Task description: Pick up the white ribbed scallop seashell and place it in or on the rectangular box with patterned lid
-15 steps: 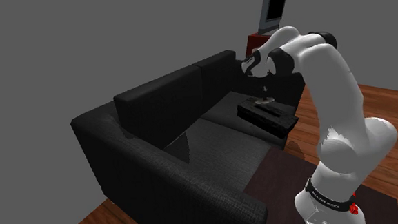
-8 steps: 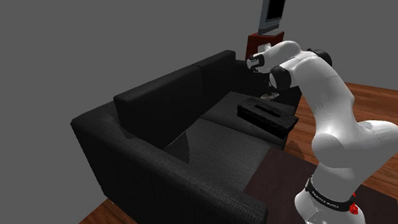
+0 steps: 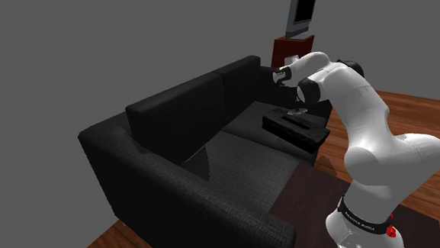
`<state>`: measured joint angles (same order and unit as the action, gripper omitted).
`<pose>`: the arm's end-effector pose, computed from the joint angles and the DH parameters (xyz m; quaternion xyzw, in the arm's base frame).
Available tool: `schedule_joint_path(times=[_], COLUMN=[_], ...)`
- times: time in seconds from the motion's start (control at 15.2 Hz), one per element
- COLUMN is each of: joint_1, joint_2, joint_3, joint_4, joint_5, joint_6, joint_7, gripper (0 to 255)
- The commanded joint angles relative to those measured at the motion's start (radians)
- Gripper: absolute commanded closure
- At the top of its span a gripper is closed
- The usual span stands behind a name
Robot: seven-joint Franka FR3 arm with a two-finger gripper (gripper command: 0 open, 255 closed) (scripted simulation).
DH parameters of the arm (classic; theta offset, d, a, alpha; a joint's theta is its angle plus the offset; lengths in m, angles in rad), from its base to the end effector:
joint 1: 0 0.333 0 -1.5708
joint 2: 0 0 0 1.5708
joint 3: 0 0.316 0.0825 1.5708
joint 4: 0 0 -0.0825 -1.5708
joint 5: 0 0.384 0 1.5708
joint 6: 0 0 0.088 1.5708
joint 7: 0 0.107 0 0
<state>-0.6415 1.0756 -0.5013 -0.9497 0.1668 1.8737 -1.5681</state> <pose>0.4636 -0.6231 0.2451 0.9460 0.2899 -0.1445 0.0086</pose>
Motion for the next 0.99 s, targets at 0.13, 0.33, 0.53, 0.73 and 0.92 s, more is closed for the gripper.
schedule_joint_path(times=[0.13, 0.33, 0.53, 0.73, 0.92], joint_1=[0.0, -0.003, -0.004, -0.004, -0.004], joint_2=[0.024, 0.047, 0.056, 0.056, 0.056], joint_3=[0.005, 0.01, 0.012, 0.012, 0.012], joint_4=[-0.01, -0.008, -0.007, -0.006, -0.006], joint_5=[0.005, 0.008, 0.01, 0.01, 0.01], joint_6=[0.033, 0.054, 0.061, 0.061, 0.061], joint_7=[0.006, 0.01, 0.012, 0.012, 0.012], gripper=[255, 255, 255, 255, 255])
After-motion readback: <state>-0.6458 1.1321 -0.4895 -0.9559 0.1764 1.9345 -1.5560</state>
